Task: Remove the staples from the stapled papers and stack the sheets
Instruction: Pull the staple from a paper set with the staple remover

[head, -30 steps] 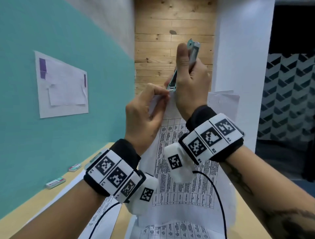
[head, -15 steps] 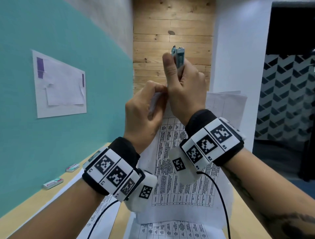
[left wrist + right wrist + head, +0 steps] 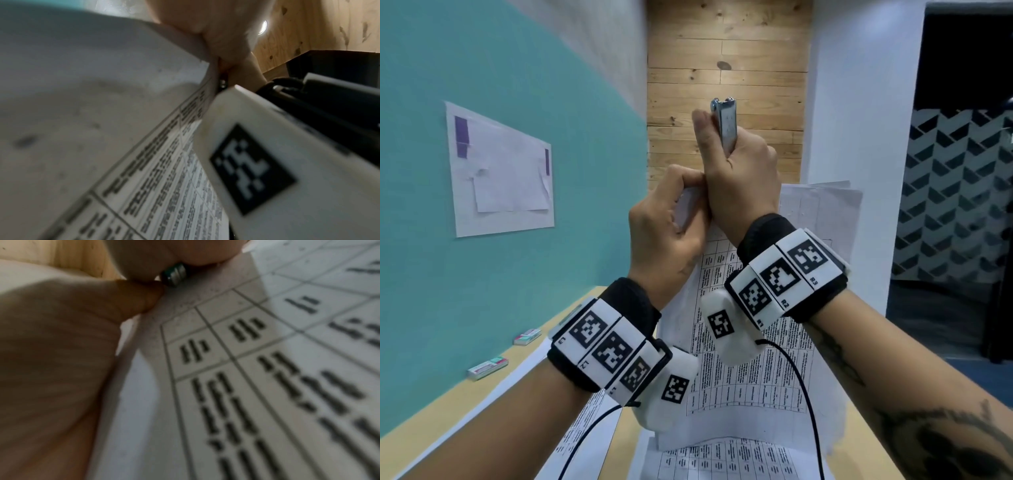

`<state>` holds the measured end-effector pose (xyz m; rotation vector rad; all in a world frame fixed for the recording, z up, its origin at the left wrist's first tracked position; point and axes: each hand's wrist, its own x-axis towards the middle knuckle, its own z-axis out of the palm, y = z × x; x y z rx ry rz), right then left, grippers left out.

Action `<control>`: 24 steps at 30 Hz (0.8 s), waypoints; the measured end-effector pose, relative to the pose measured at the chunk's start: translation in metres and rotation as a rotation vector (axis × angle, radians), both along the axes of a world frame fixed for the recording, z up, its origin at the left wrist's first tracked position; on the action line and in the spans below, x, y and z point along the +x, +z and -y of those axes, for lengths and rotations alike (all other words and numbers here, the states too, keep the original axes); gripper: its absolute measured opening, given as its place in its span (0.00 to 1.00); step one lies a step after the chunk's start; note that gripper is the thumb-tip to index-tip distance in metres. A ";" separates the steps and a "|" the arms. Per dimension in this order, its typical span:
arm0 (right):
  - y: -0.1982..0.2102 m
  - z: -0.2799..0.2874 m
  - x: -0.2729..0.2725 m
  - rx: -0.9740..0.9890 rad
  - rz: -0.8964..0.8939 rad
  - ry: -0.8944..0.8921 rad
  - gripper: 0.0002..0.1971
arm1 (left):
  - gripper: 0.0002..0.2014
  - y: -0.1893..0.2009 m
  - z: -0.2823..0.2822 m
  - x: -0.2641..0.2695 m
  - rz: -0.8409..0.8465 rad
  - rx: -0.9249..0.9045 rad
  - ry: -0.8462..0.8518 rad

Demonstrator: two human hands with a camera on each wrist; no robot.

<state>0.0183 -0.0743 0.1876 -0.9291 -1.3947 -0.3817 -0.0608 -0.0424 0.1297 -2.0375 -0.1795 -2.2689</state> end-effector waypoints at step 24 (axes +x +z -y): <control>-0.156 0.027 0.145 -0.100 -0.491 0.133 0.30 | 0.10 0.008 0.001 0.002 -0.035 -0.089 -0.029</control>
